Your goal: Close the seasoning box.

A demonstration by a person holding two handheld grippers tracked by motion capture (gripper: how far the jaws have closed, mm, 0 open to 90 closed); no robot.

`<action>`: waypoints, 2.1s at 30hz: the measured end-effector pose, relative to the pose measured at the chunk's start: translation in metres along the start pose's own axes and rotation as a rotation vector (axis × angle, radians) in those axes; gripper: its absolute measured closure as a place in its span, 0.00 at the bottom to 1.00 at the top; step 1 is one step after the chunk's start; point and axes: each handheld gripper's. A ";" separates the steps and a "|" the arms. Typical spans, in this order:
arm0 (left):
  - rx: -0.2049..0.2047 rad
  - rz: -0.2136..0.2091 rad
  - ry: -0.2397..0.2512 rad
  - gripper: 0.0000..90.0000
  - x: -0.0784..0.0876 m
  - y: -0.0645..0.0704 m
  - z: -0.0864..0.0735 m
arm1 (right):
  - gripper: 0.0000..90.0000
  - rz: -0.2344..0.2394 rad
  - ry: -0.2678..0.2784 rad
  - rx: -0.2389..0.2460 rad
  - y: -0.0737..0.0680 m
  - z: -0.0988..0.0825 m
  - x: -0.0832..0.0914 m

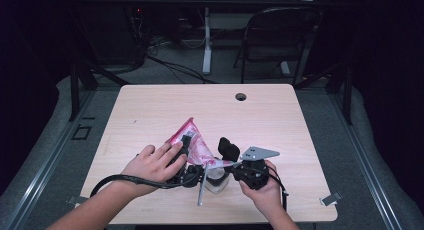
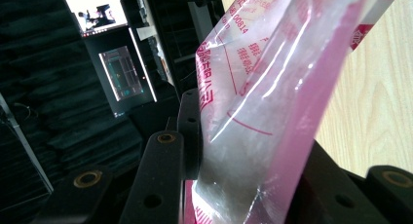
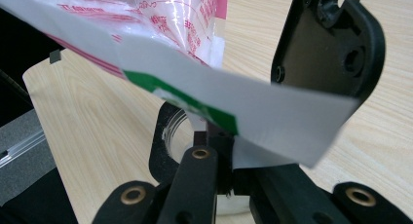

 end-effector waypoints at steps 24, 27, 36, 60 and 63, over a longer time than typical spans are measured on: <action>-0.006 0.002 0.005 0.81 0.002 -0.001 0.002 | 1.00 -0.001 -0.005 -0.005 0.001 0.000 0.000; -0.013 0.005 0.004 0.81 0.003 -0.002 0.002 | 1.00 -0.002 -0.009 -0.003 0.001 0.000 0.000; -0.012 0.004 0.010 0.81 0.003 -0.001 0.003 | 1.00 -0.001 -0.012 -0.009 0.001 -0.001 -0.002; -0.015 0.003 0.015 0.82 0.004 -0.002 0.003 | 1.00 -0.006 -0.015 -0.014 0.002 -0.002 -0.003; -0.015 0.003 0.016 0.82 0.004 -0.002 0.003 | 1.00 -0.004 -0.020 -0.015 0.002 -0.002 -0.003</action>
Point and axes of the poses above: each handheld gripper's, and its own axes: x roughly backward along the jaws, z roughly out of its top, y roughly to its right, and after that the axes turned 2 degrees about x, right-handed
